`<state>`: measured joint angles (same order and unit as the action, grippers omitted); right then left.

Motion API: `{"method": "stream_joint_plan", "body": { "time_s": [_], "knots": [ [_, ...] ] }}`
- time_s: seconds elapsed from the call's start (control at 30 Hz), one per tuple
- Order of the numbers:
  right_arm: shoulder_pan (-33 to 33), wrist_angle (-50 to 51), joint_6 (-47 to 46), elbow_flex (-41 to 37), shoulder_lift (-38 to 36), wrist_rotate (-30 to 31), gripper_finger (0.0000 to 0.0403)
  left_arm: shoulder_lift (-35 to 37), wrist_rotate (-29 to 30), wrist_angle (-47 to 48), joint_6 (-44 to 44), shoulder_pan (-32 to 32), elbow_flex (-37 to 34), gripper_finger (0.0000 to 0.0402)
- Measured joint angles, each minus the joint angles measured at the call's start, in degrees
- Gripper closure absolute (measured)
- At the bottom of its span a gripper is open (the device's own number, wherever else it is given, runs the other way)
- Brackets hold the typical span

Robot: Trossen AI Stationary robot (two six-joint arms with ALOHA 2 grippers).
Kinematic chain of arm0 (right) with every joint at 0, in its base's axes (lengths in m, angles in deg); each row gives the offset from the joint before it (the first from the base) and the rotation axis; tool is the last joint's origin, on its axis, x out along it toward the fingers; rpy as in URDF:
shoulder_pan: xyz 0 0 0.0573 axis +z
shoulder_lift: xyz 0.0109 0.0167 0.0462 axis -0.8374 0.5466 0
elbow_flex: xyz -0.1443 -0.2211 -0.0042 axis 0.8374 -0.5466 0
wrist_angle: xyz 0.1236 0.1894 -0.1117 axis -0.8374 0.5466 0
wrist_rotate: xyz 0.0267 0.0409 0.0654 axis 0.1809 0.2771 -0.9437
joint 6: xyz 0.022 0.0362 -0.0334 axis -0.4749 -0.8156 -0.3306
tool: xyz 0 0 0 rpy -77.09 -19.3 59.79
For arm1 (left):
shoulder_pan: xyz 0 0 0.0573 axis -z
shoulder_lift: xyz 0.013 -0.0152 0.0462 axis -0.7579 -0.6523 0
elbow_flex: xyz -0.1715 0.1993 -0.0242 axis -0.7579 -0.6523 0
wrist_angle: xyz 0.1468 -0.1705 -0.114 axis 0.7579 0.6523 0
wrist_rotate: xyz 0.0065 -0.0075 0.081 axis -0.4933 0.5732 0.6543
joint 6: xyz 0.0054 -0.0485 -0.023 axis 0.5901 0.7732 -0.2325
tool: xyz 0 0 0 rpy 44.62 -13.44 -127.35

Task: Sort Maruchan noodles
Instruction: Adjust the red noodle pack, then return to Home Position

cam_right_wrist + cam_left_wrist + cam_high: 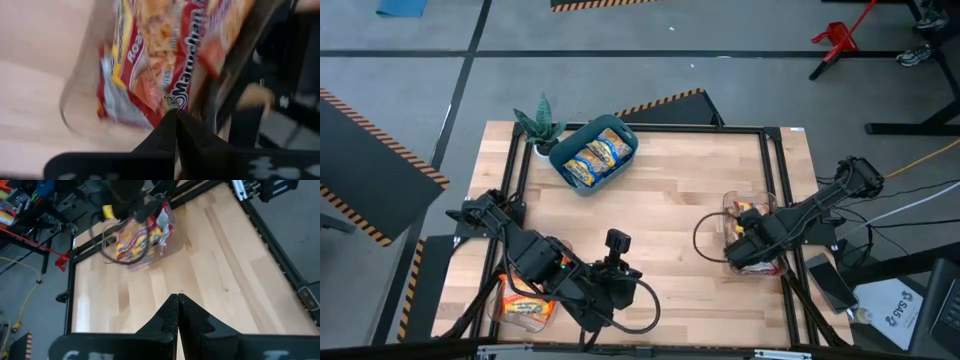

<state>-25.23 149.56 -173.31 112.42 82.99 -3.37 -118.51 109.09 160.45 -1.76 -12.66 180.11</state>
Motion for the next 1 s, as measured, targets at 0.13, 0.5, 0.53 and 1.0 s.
{"method": "stream_joint_plan", "body": {
  "time_s": [0.13,0.5,0.53,1.0],
  "knots": [
    [2.39,-0.04,-0.28,0.0,-0.52,-1.04,0.0403,0.0,0.05,0.26,0.0,-0.72,-0.01,0.0401],
    [3.67,-0.19,2.62,-8.52,-0.46,-12.9,0.0392,0.0,0.04,-1.05,-0.48,-4.33,-5.78,0.0401],
    [3.67,-0.45,2.99,-9.1,-0.46,-13.49,0.0385,-0.03,-0.02,-1.43,-0.48,-4.8,-7.18,0.0401],
    [3.67,-6.0,1.48,-3.31,-0.44,5.87,0.0261,-0.06,0.02,-9.83,0.0,-6.53,-22.11,0.0401]
  ]
}}
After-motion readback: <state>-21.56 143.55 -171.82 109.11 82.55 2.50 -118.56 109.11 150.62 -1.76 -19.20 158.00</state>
